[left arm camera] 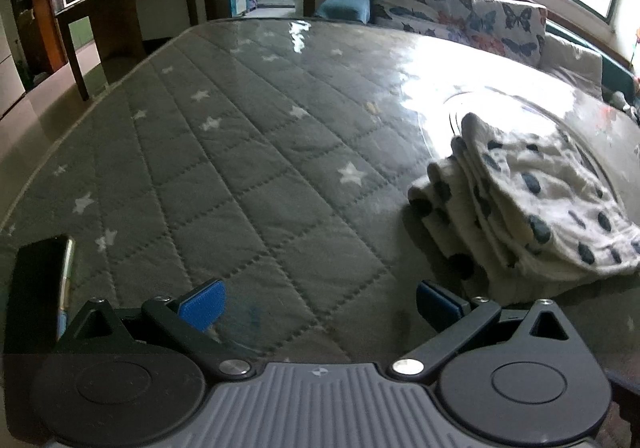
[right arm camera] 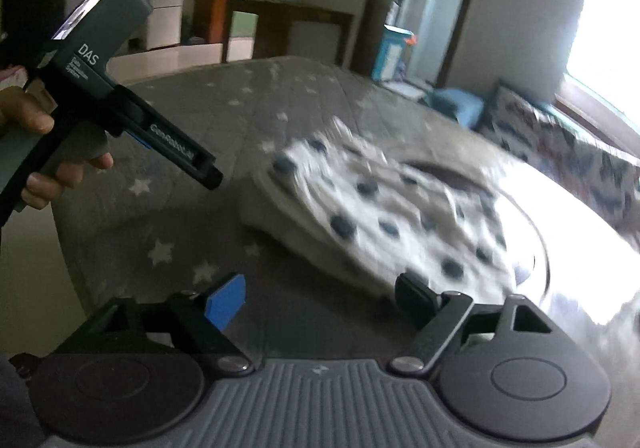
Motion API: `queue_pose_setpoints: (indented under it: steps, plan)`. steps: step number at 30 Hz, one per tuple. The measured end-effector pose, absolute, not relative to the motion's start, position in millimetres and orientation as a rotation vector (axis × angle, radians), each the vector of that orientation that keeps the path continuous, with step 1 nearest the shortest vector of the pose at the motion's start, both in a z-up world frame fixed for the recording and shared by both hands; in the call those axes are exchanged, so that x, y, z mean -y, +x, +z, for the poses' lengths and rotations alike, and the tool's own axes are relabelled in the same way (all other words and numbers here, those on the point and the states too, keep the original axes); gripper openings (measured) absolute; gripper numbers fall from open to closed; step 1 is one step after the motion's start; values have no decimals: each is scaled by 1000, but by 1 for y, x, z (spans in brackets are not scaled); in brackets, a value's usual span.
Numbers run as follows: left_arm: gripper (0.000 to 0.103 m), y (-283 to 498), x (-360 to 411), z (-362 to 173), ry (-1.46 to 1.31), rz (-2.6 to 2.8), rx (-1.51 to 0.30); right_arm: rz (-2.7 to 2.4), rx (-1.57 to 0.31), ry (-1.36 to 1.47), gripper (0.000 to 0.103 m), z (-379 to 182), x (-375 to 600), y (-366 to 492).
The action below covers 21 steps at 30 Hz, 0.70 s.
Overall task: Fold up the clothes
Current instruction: 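Move both grippers toward the folded white polka-dot cloth, then close the left gripper on the folded cloth stack while the right gripper pinches its edge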
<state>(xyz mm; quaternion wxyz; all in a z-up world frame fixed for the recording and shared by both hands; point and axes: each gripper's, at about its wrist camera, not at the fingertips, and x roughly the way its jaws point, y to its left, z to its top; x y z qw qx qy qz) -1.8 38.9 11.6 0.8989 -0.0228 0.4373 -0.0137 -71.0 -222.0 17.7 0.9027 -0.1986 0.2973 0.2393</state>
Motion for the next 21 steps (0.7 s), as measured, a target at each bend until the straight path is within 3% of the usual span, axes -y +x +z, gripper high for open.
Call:
queue_pose_setpoints:
  steps: [7, 12, 16, 21]
  plan:
    - [103, 4, -41, 30, -85, -42, -922, 575, -513, -691, 72, 14, 179, -58]
    - [103, 11, -39, 43, -153, -66, -925, 607, -471, -814, 69, 4, 157, -52]
    - [103, 16, -36, 48, -213, -93, -946, 609, -467, -895, 56, -12, 147, -45]
    - [103, 19, -27, 49, -264, -112, -968, 590, -429, -986, 55, -28, 142, -47]
